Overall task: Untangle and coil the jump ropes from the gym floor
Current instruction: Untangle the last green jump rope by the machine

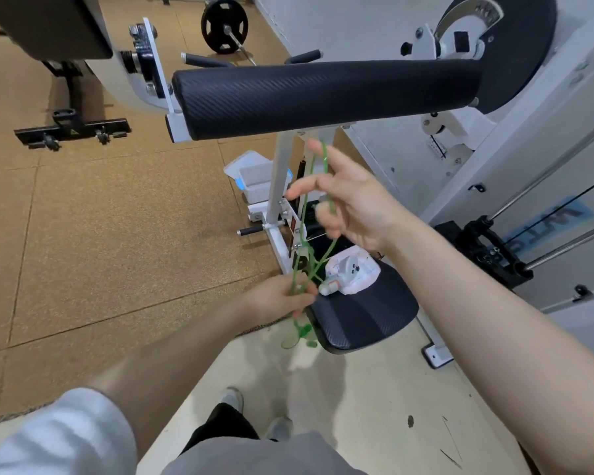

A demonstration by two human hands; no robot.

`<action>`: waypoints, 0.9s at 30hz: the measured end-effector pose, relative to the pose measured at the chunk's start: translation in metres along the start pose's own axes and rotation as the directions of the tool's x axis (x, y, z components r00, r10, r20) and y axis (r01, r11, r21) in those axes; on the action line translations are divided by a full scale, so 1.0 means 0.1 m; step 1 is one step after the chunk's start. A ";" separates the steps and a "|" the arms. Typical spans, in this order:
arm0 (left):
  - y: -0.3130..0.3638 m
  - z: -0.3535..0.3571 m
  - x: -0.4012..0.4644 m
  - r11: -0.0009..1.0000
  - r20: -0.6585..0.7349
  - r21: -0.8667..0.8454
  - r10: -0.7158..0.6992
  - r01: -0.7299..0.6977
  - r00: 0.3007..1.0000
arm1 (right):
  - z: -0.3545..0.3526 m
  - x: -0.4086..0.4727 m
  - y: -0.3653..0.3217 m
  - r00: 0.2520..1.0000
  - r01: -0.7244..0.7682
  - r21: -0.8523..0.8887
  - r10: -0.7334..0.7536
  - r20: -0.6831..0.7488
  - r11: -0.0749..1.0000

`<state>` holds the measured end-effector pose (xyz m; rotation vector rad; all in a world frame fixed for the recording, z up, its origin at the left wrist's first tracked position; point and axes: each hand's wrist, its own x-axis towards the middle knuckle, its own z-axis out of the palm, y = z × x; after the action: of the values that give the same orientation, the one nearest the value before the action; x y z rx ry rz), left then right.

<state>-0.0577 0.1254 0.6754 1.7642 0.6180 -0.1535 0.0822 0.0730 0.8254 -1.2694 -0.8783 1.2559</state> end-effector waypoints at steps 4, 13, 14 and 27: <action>-0.22 -0.05 -0.08 0.987 0.006 0.098 -0.128 0.127 0.992 | -0.26 0.03 -0.19 0.927 0.213 0.303 -0.094 -0.363 0.929; 0.25 -0.30 -0.30 0.664 -0.188 -0.734 0.002 -0.141 0.982 | -0.13 -0.03 0.86 0.850 -0.404 -0.081 0.341 -0.402 0.911; 0.29 -0.35 -0.33 0.602 -0.214 -0.780 -0.001 -0.170 0.977 | -0.04 -0.08 0.97 0.855 -0.411 -0.044 0.368 -0.365 0.911; 0.35 -0.94 -0.64 0.478 -0.209 -0.862 -0.029 -0.170 0.978 | 0.67 0.04 1.34 0.986 -0.160 -0.276 0.138 -0.095 0.948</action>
<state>-0.1148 0.1864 0.7596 0.7614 0.6008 0.3712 -0.0064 0.0720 0.7040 -1.6259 -0.9464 1.2216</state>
